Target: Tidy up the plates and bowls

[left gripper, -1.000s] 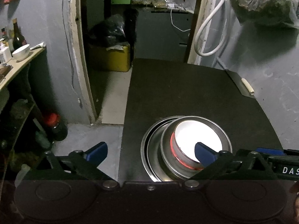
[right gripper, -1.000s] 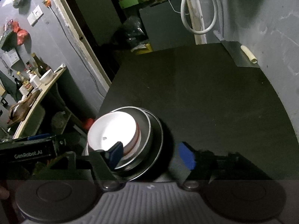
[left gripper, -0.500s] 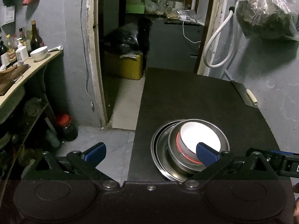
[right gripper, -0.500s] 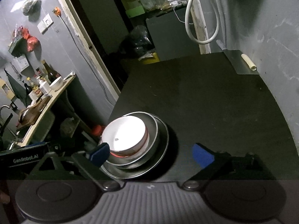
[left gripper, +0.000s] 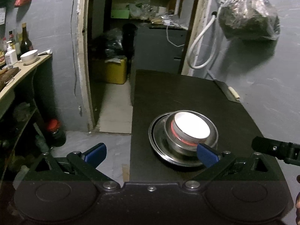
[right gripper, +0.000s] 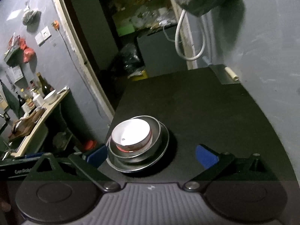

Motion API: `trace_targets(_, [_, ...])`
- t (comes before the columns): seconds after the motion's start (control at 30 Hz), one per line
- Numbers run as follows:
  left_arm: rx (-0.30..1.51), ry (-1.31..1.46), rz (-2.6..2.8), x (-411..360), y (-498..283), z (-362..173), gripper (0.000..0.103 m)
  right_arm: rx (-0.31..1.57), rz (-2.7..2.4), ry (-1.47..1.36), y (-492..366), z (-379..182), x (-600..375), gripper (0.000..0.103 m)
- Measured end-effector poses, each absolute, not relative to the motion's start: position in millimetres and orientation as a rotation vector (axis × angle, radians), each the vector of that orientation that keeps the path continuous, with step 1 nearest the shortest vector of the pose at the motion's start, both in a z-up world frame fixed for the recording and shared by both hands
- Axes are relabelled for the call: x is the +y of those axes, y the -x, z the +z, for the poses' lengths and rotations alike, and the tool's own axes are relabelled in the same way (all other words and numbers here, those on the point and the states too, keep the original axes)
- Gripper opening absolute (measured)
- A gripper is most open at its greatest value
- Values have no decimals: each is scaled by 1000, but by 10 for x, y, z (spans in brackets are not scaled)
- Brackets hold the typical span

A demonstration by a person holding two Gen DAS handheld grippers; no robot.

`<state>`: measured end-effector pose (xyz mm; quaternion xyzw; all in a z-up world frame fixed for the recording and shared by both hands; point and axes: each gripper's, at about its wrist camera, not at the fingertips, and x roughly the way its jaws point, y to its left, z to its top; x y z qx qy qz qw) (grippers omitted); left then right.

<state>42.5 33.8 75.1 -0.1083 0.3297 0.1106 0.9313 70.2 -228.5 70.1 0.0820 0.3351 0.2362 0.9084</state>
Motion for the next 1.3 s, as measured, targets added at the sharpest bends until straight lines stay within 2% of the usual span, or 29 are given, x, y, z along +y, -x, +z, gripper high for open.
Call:
trace_targets(0.67, [627, 201, 85, 391, 511, 545, 102, 645, 337, -136, 488, 576, -2333, 103])
trace_targets(1.3, [665, 159, 61, 284, 726, 428, 102, 702, 307, -138, 706, 398, -2454, 103])
